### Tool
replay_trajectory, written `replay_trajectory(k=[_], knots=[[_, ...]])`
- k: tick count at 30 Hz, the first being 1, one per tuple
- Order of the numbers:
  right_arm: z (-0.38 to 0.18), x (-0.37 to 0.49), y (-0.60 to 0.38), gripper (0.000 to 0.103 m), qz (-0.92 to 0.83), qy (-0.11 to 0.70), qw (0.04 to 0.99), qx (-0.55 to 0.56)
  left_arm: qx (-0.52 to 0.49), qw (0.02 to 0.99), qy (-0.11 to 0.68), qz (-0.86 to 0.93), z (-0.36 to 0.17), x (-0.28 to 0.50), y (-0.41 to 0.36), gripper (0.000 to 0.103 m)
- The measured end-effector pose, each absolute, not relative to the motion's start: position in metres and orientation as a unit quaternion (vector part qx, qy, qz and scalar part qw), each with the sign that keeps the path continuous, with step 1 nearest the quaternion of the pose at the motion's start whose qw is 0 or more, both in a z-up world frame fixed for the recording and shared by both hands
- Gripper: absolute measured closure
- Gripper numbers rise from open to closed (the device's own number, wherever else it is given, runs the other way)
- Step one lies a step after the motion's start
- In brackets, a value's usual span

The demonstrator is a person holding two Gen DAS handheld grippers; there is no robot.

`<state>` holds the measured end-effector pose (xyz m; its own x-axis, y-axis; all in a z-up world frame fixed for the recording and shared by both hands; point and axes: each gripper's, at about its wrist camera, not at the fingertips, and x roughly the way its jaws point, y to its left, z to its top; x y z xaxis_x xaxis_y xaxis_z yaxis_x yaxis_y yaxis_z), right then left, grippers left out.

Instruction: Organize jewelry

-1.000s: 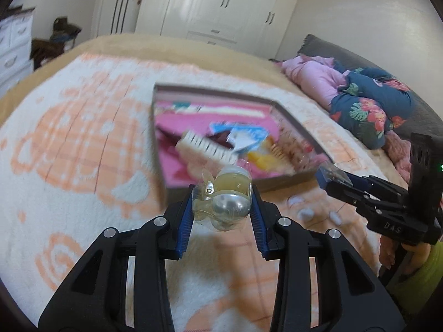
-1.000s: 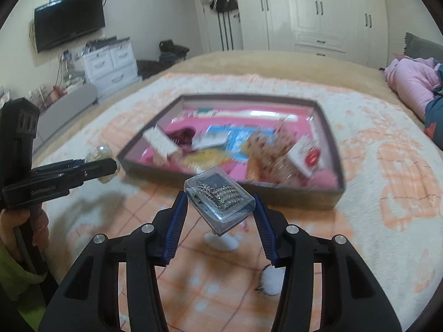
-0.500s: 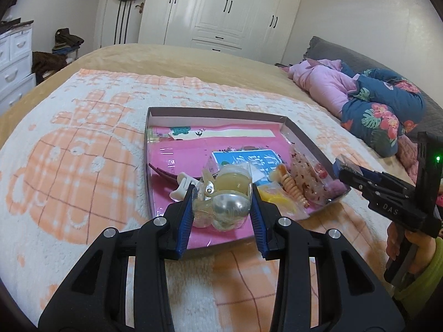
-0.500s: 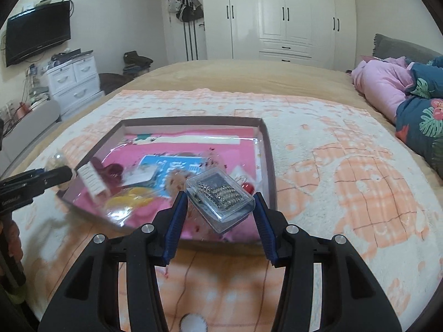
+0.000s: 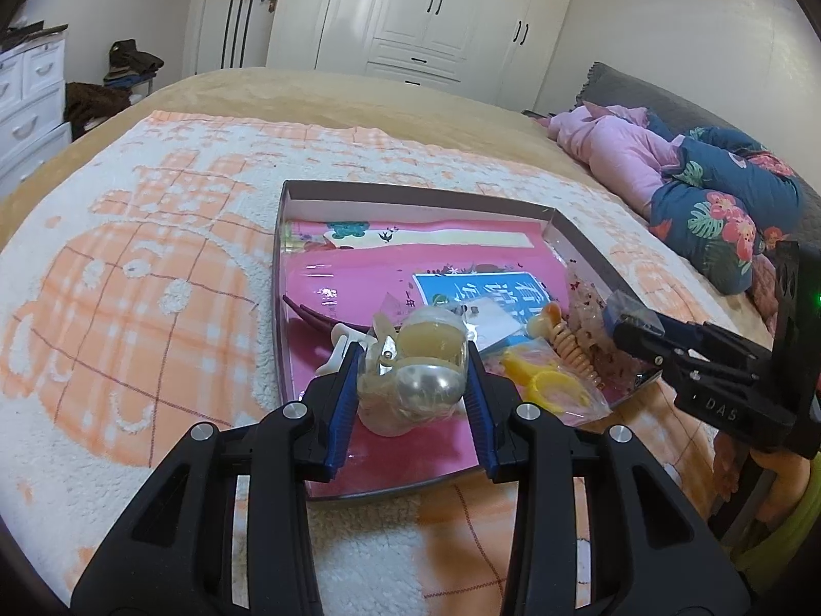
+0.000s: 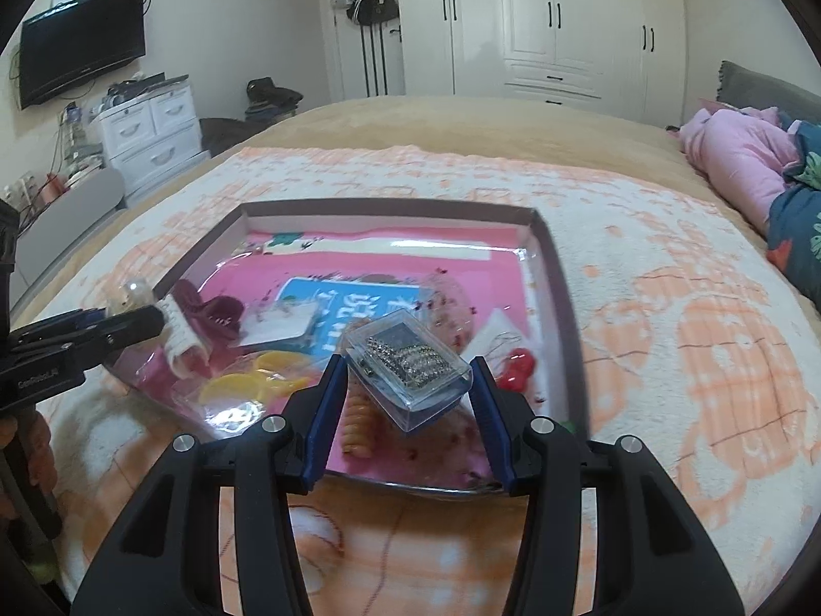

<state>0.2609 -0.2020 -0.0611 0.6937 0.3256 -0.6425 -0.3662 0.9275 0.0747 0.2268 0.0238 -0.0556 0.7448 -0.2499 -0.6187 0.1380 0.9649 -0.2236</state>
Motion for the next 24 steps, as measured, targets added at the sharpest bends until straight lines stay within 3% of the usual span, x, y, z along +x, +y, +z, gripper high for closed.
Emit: replay_trajectory(k=[4,17,20,24], knots=[[-0.056,0.254,-0.205,0.044,0.191,0.337,0.922,-0.015,-0.082,0.931,0.340,-0.103,-0.055,0.223,0.023,0.071],[-0.016,0.180,-0.240,0.009,0.158,0.234,0.959,0.008,-0.076,0.948,0.294,-0.100,-0.025,0.171,0.020,0.026],[-0.006,0.163,-0.247,0.006,0.145,0.204,0.968,0.004,-0.074,0.952,0.280,-0.097,-0.015,0.158,0.019,0.013],[0.000,0.147,-0.253,0.006,0.136,0.183,0.974,-0.002,-0.077,0.954,0.271,-0.099,-0.010,0.143,0.017,0.011]])
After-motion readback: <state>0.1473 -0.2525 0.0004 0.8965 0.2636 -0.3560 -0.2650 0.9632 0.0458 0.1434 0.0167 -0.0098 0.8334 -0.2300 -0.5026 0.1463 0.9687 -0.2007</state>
